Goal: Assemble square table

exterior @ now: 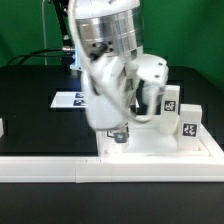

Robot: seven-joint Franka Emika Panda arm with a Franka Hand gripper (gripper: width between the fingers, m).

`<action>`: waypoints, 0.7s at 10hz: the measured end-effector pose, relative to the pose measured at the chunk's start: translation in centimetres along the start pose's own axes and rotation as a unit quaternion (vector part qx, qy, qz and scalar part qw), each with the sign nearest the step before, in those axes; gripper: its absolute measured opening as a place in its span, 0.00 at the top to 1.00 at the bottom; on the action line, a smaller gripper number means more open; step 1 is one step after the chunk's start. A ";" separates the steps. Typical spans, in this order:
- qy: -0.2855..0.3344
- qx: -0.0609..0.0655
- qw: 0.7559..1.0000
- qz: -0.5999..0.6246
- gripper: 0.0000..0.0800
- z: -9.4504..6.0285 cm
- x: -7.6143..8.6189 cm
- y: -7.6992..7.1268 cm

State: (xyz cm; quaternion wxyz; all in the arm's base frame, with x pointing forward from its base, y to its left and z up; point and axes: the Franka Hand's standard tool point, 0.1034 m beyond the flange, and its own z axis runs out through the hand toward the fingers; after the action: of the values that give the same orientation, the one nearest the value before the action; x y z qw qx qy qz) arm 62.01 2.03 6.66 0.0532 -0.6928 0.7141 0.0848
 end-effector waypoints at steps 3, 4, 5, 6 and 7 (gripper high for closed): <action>-0.001 -0.006 0.988 -0.156 0.19 0.2 -0.1 0.3; -0.001 -0.007 0.984 -0.176 0.19 0.2 0.0 0.3; 0.003 -0.009 0.971 -0.240 0.19 0.0 0.3 0.2; 0.014 -0.012 0.949 -0.314 0.19 -0.6 0.9 -0.2; 0.019 -0.009 0.924 -0.383 0.19 -1.0 1.5 -0.7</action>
Offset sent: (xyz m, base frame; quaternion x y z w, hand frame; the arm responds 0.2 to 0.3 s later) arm 0.0000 0.0000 0.0000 0.0000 0.0000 -0.1296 0.9916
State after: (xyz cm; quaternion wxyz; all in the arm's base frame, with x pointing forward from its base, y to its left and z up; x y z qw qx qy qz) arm 62.71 0.33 7.34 0.0619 -0.9153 0.3946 0.0510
